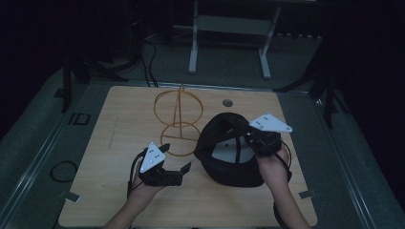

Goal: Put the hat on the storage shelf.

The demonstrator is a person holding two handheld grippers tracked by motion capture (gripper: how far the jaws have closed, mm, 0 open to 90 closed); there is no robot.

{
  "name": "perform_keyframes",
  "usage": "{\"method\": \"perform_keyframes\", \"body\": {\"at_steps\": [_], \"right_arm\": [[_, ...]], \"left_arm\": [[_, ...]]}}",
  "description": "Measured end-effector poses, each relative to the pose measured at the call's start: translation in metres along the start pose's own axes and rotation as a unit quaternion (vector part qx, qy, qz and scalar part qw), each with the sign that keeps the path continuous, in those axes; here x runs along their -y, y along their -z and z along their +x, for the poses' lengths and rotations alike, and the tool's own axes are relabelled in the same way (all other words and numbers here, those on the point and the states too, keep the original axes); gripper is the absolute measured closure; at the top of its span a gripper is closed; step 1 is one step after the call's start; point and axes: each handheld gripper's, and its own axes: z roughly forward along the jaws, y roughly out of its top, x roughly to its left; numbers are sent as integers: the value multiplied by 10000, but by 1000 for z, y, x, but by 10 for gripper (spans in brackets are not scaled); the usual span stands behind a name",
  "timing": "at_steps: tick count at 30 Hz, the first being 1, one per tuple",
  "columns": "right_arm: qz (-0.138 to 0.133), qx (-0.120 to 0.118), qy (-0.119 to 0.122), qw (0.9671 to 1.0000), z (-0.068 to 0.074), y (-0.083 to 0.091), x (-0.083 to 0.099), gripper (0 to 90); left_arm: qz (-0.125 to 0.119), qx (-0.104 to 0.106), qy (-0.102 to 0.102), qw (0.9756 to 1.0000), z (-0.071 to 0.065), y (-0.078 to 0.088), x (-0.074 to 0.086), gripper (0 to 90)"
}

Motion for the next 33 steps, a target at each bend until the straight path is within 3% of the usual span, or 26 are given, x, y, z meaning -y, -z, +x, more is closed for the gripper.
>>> {"method": "perform_keyframes", "body": {"at_steps": [7, 11, 16, 22, 25, 33], "right_arm": [[-9, -110, 121, 9999, 7, 1, 1, 886], [-21, -189, 159, 9997, 12, 2, 2, 885], [-29, -273, 211, 9994, 17, 3, 4, 885], [-62, -342, 244, 9991, 19, 5, 5, 885], [-72, -406, 264, 9988, 21, 6, 5, 886], [-57, -415, 291, 9987, 24, 6, 8, 885]], "left_arm": [[182, 205, -134, 9995, -9, -18, -11, 106], [197, 332, -65, 9992, -11, -24, -18, 157], [104, 208, -60, 9997, -13, -30, -28, 206], [43, 202, 0, 9998, -13, -34, -37, 276], [26, 180, 12, 9998, -14, -35, -41, 336], [-52, -46, 46, 10000, -16, -33, -46, 690]]}}
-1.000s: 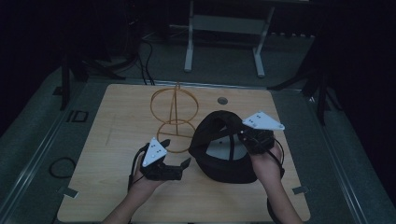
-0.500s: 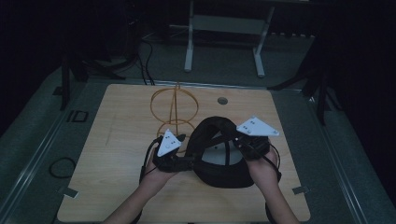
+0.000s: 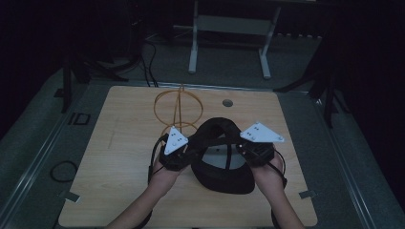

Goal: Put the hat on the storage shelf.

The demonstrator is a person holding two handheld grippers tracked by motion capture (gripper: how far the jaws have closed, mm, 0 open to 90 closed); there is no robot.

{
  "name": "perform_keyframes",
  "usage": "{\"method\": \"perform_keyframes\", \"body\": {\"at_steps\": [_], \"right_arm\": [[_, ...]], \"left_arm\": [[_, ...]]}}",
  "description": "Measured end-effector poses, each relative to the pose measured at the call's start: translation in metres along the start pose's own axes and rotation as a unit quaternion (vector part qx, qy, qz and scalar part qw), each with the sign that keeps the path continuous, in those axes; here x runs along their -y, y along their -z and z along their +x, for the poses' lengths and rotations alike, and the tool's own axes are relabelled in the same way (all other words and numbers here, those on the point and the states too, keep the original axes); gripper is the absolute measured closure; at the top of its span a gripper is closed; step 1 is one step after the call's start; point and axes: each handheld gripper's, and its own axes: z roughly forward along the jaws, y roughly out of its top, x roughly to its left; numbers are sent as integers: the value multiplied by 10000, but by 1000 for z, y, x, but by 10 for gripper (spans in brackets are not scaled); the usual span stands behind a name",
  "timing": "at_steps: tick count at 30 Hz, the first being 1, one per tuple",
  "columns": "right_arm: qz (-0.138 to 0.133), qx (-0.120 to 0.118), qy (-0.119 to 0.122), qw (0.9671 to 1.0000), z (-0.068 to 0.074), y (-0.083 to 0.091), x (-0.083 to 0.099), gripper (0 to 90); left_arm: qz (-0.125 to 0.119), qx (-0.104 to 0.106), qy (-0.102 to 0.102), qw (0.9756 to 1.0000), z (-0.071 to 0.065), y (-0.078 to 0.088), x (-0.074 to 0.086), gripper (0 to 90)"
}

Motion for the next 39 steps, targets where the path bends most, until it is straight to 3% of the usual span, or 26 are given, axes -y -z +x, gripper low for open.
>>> {"method": "perform_keyframes", "body": {"at_steps": [4, 7, 18, 20, 21, 24, 28, 29, 33, 37, 39], "right_arm": [[9, -28, -17, 10000, 1, 0, 3, 885], [-3, -51, -82, 10000, 0, 0, 4, 885], [-86, -197, -198, 9996, 7, 7, 18, 871], [-37, -163, -231, 9996, 8, 7, 22, 839], [0, -253, -372, 9990, 8, 5, 26, 799], [3, -361, -458, 9983, 7, 4, 31, 747], [-132, -423, -536, 9976, 7, 7, 37, 682], [-162, -493, -575, 9970, 6, 10, 38, 607], [-160, -475, -528, 9973, 5, 15, 40, 502], [-117, -703, -495, 9962, 5, 18, 46, 389], [-129, -754, -493, 9959, 5, 19, 48, 382]], "left_arm": [[35, -140, -114, 9998, -2, 2, -3, 859], [6, -257, -146, 9996, -5, 5, -6, 874], [-68, -268, -138, 9995, -7, 12, -17, 884], [-54, -290, -97, 9995, -8, 11, -19, 884], [-41, -246, -21, 9997, -7, 11, -21, 885], [-70, -234, 0, 9997, -7, 10, -22, 886], [-65, -246, -16, 9997, -7, 10, -24, 885], [-91, -265, 3, 9996, -8, 11, -25, 885], [-122, -228, 5, 9997, -8, 12, -27, 885], [-149, -221, -83, 9996, -11, 14, -30, 885], [-149, -228, -103, 9996, -12, 15, -31, 885]]}}
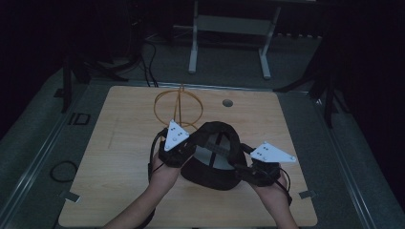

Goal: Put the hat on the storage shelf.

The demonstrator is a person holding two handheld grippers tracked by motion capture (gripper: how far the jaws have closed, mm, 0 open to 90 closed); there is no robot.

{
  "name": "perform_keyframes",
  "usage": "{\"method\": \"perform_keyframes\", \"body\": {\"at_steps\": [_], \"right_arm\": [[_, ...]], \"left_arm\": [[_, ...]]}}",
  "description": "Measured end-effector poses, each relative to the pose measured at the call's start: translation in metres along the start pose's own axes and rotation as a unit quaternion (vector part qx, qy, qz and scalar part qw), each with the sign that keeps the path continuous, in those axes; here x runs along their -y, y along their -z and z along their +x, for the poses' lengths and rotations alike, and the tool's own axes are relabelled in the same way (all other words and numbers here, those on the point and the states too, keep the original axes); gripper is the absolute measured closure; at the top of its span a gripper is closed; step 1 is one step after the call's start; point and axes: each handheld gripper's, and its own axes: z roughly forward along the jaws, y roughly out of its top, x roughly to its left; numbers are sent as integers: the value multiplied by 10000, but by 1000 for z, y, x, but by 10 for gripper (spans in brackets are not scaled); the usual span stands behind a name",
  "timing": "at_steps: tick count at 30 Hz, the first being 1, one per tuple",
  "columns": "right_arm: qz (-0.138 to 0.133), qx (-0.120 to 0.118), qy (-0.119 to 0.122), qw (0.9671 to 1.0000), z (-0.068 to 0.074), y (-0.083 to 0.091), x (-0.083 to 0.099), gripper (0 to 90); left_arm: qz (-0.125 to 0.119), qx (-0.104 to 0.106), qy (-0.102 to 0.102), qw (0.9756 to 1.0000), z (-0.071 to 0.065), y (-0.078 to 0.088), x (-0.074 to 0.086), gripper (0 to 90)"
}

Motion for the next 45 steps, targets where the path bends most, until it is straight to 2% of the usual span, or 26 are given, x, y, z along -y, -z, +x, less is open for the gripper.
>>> {"method": "perform_keyframes", "body": {"at_steps": [1, 6, 7, 9, 12, 13, 15, 16, 17, 20, 21, 23, 25, 26, 28, 30, 32, 33, 35, 37, 39, 41, 42, 43, 44, 45], "right_arm": [[27, -147, -43, 9999, 0, 2, 3, 370], [84, -251, 9, 9996, 5, 7, 12, 361], [95, -378, 33, 9992, 7, 12, 16, 361], [85, -444, 78, 9989, 7, 17, 20, 361], [90, -470, 136, 9988, 6, 23, 24, 363], [106, -482, 167, 9986, 3, 25, 26, 364], [97, -466, 58, 9989, -4, 30, 30, 369], [86, -450, -71, 9989, -14, 35, 34, 378], [86, -450, -71, 9989, -14, 35, 34, 378], [25, -346, -244, 9991, -31, 43, 41, 413], [25, -346, -244, 9991, -31, 43, 41, 413], [13, -274, -249, 9993, -40, 47, 43, 420], [18, -269, -255, 9993, -42, 47, 43, 420], [34, -235, -197, 9995, -44, 48, 43, 436], [64, -205, -140, 9997, -45, 48, 42, 451], [77, -163, -22, 9998, -45, 48, 41, 451], [52, -214, 131, 9997, -43, 48, 38, 451], [52, -214, 131, 9997, -43, 48, 38, 451], [30, -273, 265, 9993, -40, 47, 36, 451], [-28, -341, 459, 9984, -37, 46, 34, 455], [-93, -420, 677, 9968, -33, 46, 32, 489], [-203, -569, 970, 9934, -27, 46, 29, 490], [-246, -639, 1083, 9918, -25, 46, 28, 491], [-315, -747, 1255, 9888, -22, 46, 26, 493], [-315, -747, 1255, 9888, -22, 46, 26, 493], [-481, -866, 1556, 9828, -16, 47, 23, 493]], "left_arm": [[-17, -47, -24, 10000, -1, 1, -1, 885], [-30, -68, -64, 10000, 0, 2, -2, 885], [-35, -101, -70, 9999, 0, 3, -2, 885], [-28, -128, -78, 9999, 1, 4, -2, 885], [-70, -47, -61, 9999, 4, 7, -3, 885], [-70, -59, -112, 9999, 5, 8, -3, 885], [-89, -12, -133, 9999, 7, 10, -2, 884], [-87, 12, -153, 9998, 8, 10, -2, 884], [-103, 65, -157, 9998, 9, 11, -2, 884], [-121, 206, -321, 9992, 12, 14, 0, 884], [-132, 266, -393, 9988, 12, 15, 0, 884], [-175, 403, -554, 9975, 13, 18, 1, 883], [-235, 533, -709, 9958, 15, 21, 0, 883], [-257, 723, -754, 9942, 17, 22, -1, 883], [-274, 788, -884, 9926, 20, 25, -2, 883], [-285, 951, -931, 9907, 24, 27, -4, 883], [-298, 1193, -978, 9876, 28, 29, -5, 883], [-299, 1256, -1021, 9864, 29, 31, -5, 883], [-301, 1425, -1130, 9829, 33, 32, -4, 883], [-322, 1669, -1149, 9787, 37, 34, -3, 883], [-323, 1883, -1207, 9741, 42, 35, -2, 883], [-302, 2010, -1226, 9714, 47, 35, 0, 883], [-294, 2136, -1195, 9691, 49, 35, 1, 883], [-294, 2136, -1195, 9691, 49, 35, 1, 883], [-262, 2255, -1204, 9664, 51, 36, 2, 883], [-248, 2373, -1187, 9638, 52, 36, 3, 883]]}}
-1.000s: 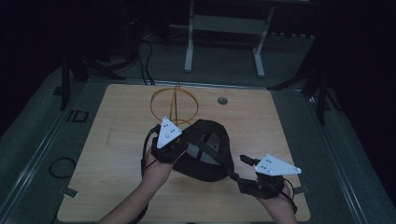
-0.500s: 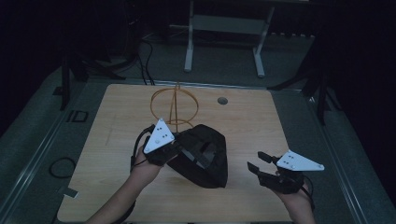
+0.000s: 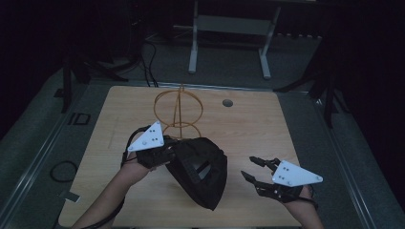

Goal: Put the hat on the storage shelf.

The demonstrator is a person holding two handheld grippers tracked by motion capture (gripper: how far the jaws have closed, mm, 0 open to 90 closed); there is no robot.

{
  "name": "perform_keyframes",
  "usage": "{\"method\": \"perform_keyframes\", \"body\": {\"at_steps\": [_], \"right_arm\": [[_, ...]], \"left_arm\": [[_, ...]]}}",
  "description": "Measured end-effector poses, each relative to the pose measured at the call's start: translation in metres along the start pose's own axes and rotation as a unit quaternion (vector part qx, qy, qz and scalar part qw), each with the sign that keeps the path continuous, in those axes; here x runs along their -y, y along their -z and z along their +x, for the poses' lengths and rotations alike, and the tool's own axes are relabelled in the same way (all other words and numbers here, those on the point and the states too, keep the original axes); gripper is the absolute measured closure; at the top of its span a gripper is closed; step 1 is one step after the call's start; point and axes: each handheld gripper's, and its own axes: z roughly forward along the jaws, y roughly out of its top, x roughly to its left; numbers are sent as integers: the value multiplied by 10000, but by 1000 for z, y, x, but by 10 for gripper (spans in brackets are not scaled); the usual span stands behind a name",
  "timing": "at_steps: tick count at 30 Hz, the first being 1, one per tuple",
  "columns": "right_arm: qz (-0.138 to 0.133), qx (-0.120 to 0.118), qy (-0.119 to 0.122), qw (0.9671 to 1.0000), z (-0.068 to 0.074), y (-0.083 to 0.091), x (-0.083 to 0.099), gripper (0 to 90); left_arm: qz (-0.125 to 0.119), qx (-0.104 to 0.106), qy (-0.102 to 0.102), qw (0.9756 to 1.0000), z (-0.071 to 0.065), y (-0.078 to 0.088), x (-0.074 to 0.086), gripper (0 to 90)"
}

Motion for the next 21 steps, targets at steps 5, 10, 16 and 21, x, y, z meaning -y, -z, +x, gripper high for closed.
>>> {"method": "perform_keyframes", "body": {"at_steps": [5, 10, 16, 21], "right_arm": [[-228, -351, 653, 9970, 12, -3, -11, 501], [-185, -493, 1090, 9926, 16, -17, -17, 501], [-210, -654, 1215, 9902, 17, -26, -21, 491], [-195, -652, 1370, 9882, 22, -29, -28, 802]], "left_arm": [[-51, 286, 76, 9995, 2, 0, 2, 883], [-101, 529, 76, 9985, -1, 0, 0, 883], [-159, 674, 81, 9976, -4, -2, -3, 883], [-155, 632, 55, 9979, -5, -3, -6, 883]]}}
